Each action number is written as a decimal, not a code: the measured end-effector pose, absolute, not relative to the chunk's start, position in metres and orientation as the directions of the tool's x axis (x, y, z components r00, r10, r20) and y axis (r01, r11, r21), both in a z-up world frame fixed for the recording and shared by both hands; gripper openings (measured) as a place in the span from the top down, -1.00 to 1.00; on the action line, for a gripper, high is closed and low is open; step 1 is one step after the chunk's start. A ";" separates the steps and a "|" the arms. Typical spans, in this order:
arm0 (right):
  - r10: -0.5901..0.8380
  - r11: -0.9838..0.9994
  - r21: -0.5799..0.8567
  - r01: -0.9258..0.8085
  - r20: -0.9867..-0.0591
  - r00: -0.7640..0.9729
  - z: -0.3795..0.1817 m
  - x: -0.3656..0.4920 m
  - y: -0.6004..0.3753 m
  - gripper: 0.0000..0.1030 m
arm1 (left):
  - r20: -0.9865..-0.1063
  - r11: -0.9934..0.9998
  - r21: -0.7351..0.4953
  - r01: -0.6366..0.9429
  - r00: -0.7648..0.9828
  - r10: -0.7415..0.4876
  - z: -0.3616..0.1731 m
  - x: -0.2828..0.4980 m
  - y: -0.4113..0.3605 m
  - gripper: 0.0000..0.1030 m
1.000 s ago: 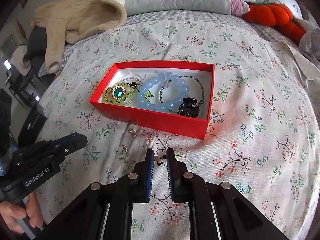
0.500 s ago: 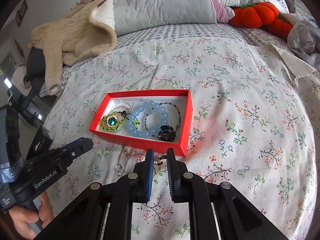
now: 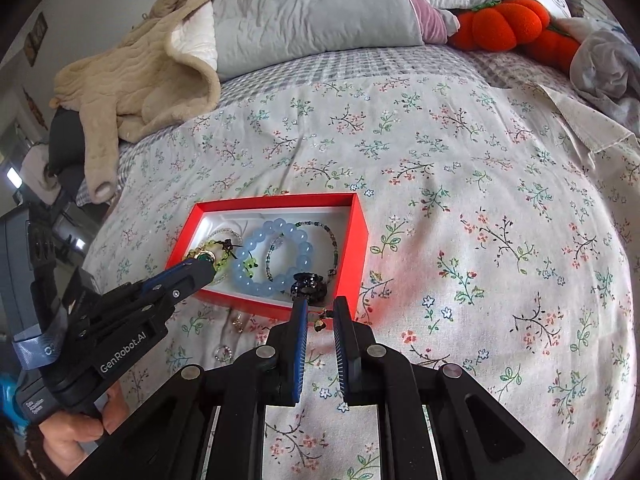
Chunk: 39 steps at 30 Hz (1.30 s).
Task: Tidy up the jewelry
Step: 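Carry both pieces into the red box and open both tools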
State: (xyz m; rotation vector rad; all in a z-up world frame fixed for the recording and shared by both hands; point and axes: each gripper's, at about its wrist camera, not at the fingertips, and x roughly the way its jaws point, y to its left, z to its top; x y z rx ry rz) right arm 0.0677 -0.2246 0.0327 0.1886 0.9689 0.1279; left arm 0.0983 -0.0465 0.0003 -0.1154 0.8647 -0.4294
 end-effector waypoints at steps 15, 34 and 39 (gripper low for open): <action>0.193 0.975 0.219 -0.020 -0.806 0.560 0.031 0.074 -0.227 0.75 | -0.725 0.925 -0.239 0.294 0.580 -0.371 0.014 0.090 -0.039 0.32; 0.179 0.970 0.241 0.033 -0.798 0.575 0.026 0.114 -0.220 0.73 | -0.810 0.969 -0.201 0.143 0.532 -0.247 0.000 0.088 0.004 0.03; 0.193 0.965 0.259 0.031 -0.791 0.580 0.027 0.116 -0.220 0.71 | -0.809 0.966 -0.214 0.145 0.529 -0.258 0.001 0.089 0.003 -0.06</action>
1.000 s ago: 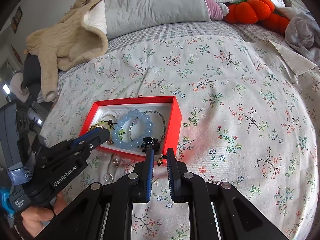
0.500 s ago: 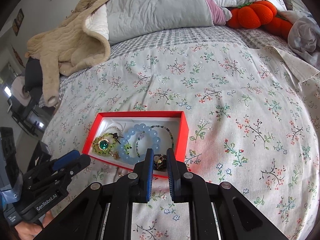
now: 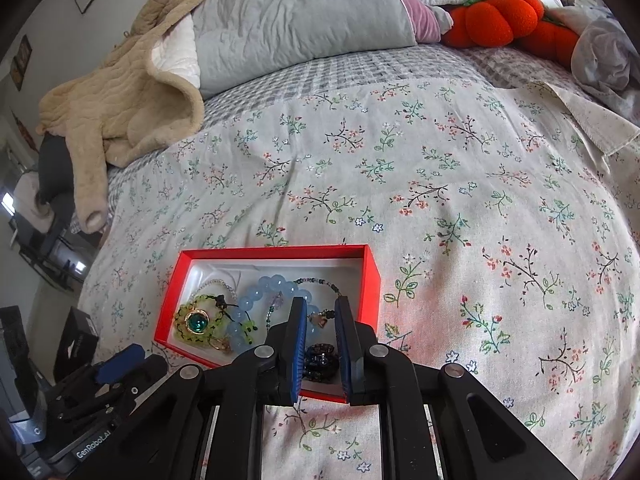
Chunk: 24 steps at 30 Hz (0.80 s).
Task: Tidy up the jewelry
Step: 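Carry both pieces into the red box and open both tools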
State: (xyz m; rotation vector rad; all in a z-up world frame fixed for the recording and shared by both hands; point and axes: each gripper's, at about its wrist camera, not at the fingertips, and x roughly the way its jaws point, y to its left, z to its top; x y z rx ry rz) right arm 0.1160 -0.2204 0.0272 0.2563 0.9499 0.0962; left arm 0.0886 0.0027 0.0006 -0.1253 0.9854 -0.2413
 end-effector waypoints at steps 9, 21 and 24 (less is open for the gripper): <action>0.206 0.967 0.253 0.002 -0.793 0.573 0.033 0.108 -0.218 0.69 | -0.814 0.968 -0.199 0.153 0.524 -0.251 0.002 0.083 0.002 -0.14; 0.181 0.982 0.182 -0.051 -0.819 0.544 0.035 0.073 -0.221 0.51 | -0.840 0.973 -0.164 0.165 0.493 -0.225 -0.007 0.070 0.007 -0.27; 0.184 0.980 0.195 -0.036 -0.825 0.535 0.033 0.069 -0.227 0.12 | -0.842 0.973 -0.148 0.176 0.494 -0.218 -0.010 0.065 0.008 -0.38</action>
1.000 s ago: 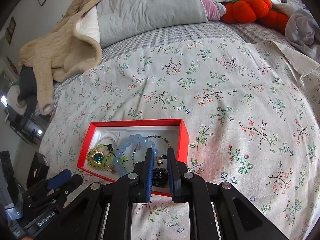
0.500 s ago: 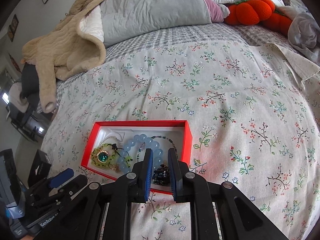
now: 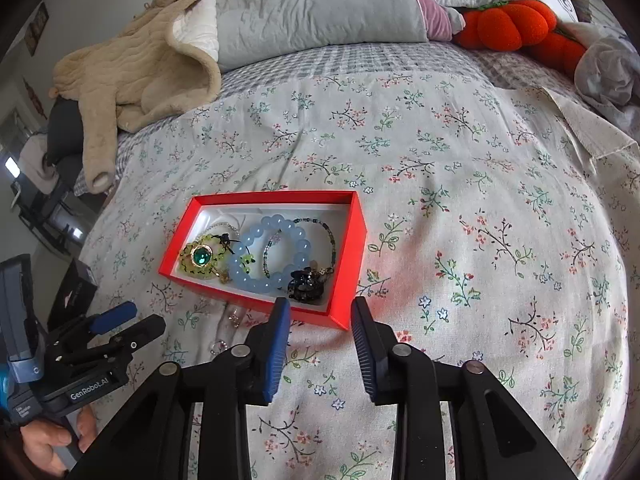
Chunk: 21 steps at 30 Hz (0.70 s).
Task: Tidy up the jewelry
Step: 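Withdraw both tools and close the left tool on the silver hoop earring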
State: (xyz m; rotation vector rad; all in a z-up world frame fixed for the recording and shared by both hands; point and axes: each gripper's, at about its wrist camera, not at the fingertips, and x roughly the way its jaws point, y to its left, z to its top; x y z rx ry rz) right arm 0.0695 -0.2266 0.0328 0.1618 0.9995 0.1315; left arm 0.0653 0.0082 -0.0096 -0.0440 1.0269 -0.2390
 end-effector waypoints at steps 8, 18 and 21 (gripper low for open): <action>0.150 0.988 0.149 -0.046 -0.839 0.523 0.024 0.056 -0.227 -0.23 | -0.850 0.965 -0.088 0.249 0.486 -0.203 -0.029 0.051 0.006 -0.45; 0.086 0.996 0.056 -0.075 -0.865 0.494 -0.001 0.037 -0.219 -0.49 | -0.847 0.945 -0.044 0.325 0.489 -0.208 -0.055 0.039 -0.004 -0.54; 0.068 0.996 0.030 -0.084 -0.865 0.497 -0.006 0.035 -0.216 -0.52 | -0.843 0.927 -0.039 0.372 0.486 -0.231 -0.058 0.038 -0.012 -0.54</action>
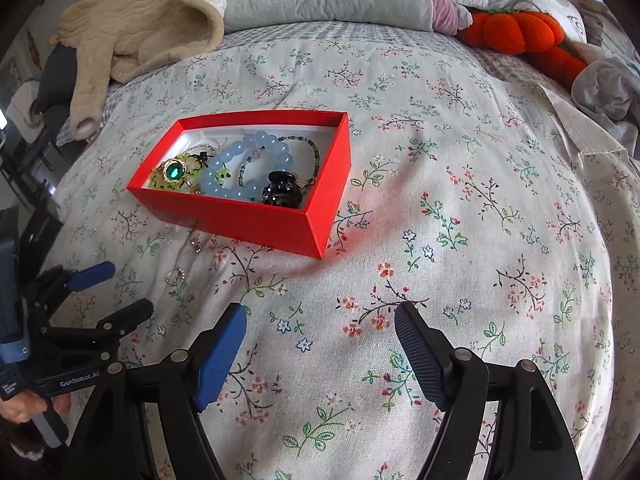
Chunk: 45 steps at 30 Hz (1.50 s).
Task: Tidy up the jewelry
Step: 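Withdraw both tools and close the left tool on the silver hoop earring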
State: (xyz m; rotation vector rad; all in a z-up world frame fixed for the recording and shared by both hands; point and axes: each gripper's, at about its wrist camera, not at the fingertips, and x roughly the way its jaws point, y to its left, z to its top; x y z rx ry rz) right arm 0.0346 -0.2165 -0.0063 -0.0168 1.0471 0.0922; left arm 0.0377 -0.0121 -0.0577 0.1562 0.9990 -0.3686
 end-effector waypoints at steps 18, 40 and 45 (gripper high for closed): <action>0.065 0.995 0.022 -0.094 -0.873 0.483 -0.011 0.031 -0.222 -0.52 | -0.821 0.858 -0.136 0.496 0.428 -0.378 -0.060 0.045 -0.044 0.20; 0.063 0.996 0.027 -0.079 -0.872 0.486 -0.008 0.027 -0.223 -0.52 | -0.832 0.886 -0.090 0.455 0.455 -0.318 -0.060 0.051 -0.044 0.93; 0.066 0.996 0.029 -0.082 -0.871 0.487 -0.008 0.028 -0.222 -0.52 | -0.826 0.888 -0.089 0.452 0.465 -0.319 -0.057 0.049 -0.043 0.94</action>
